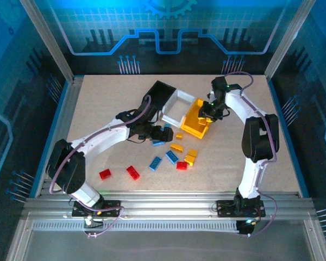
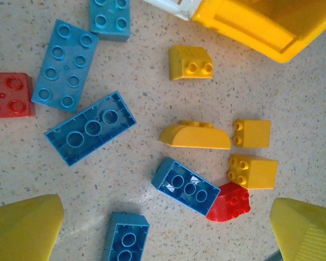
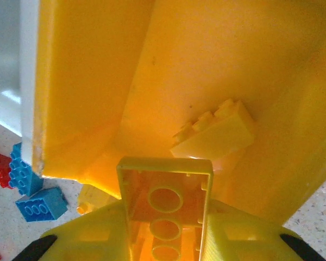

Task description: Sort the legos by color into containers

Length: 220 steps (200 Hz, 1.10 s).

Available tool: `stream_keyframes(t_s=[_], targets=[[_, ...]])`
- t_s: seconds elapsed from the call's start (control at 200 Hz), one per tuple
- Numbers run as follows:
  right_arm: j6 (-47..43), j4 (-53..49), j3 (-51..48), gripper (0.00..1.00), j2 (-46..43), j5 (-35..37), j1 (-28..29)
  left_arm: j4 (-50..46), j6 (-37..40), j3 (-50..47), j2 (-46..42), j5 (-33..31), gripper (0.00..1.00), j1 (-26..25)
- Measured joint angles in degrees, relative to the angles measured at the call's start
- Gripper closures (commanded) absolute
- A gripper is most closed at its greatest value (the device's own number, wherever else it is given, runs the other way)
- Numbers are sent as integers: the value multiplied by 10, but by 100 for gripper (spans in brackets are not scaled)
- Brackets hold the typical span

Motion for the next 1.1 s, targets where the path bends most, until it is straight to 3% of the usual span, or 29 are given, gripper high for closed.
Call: stream_keyframes(t_s=[0.25, 0.505, 0.64, 0.91, 1.1], targets=[[-5, -6, 60, 49, 47, -14, 0, -20, 9, 37, 36, -2, 1, -18], [0, -5, 75, 42, 50, -15, 1, -35, 15, 84, 56, -8, 3, -47], [5, 0, 49, 35, 7, -14, 7, -39, 16, 83, 56, -18, 5, -68], [26, 23, -167, 31, -246, -12, 2, -61, 40, 117, 107, -39, 10, -142], [39, 35, -327, 30, -315, -15, -25, -76, 43, 180, 178, -37, 15, -161]])
